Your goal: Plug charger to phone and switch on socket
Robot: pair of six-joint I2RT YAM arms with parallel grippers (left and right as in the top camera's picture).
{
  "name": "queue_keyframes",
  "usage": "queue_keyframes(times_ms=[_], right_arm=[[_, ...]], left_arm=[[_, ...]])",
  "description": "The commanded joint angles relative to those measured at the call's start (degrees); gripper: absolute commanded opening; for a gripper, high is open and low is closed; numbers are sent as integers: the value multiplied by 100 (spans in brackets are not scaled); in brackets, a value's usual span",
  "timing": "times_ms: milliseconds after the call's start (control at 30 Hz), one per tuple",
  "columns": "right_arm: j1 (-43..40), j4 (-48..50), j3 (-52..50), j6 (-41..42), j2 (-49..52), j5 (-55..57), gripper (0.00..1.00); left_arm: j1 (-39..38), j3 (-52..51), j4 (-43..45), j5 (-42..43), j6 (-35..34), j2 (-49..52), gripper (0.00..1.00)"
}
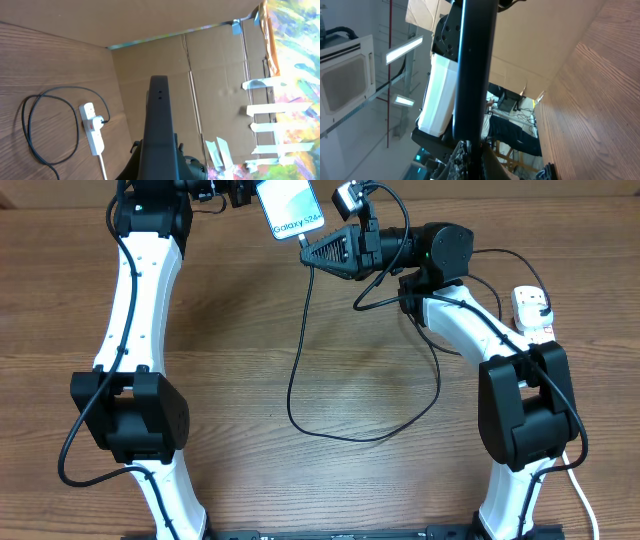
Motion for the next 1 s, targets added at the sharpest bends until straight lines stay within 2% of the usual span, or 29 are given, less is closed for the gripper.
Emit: queue_keyframes(times_ms=[0, 433, 733, 967], right_arm=[[-26, 15, 61, 17, -125, 210, 4], [-46, 15, 61, 17, -125, 251, 4], [-81, -13, 61, 15, -122, 350, 4], [-81, -531, 61, -116, -122, 638, 4]], left_arm=[[-81, 94, 22, 125, 98, -105, 4], [-81, 96, 20, 339, 310, -105, 4], [-92, 96, 20, 376, 223, -105, 4], [-118, 94, 20, 328, 223, -105, 4]])
